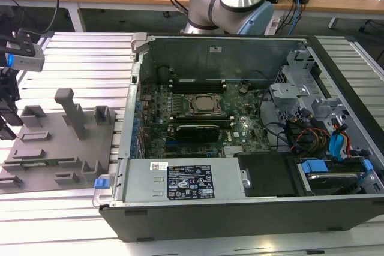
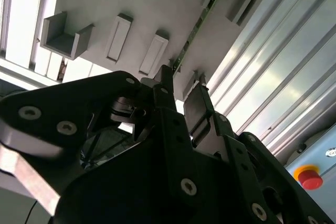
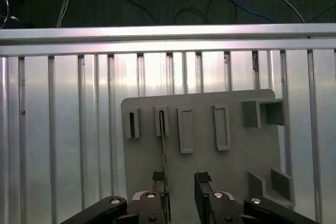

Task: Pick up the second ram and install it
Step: 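Pick up the second ram and move it above second insertion slot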

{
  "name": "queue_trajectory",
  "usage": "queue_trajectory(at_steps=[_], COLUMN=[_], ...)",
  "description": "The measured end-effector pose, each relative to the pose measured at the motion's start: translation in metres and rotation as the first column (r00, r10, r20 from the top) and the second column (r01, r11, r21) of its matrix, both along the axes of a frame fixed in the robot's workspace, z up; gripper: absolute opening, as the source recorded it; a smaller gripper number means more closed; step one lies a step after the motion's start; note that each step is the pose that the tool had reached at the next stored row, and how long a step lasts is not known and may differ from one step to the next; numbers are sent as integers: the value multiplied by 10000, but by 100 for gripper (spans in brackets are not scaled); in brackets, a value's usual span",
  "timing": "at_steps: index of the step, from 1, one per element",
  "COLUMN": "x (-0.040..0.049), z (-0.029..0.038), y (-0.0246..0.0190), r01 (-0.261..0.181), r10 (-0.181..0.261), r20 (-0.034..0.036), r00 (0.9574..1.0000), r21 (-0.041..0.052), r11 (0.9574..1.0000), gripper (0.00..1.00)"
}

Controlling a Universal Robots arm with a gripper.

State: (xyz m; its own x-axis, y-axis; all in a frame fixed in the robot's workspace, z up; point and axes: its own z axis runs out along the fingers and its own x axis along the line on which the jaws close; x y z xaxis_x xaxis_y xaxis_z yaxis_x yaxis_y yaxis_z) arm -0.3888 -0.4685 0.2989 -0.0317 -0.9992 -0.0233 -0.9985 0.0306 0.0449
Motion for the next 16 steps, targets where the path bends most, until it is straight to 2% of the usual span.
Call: queue_trajectory(at_steps=[10, 16], x=[0, 0], z=[-94, -175], y=[0, 0], r01=[0, 0], r10=[0, 0], r20=[-1, 0], r00=[10000, 10000], r21=[0, 0], r11=[10000, 10000], gripper=[36, 36])
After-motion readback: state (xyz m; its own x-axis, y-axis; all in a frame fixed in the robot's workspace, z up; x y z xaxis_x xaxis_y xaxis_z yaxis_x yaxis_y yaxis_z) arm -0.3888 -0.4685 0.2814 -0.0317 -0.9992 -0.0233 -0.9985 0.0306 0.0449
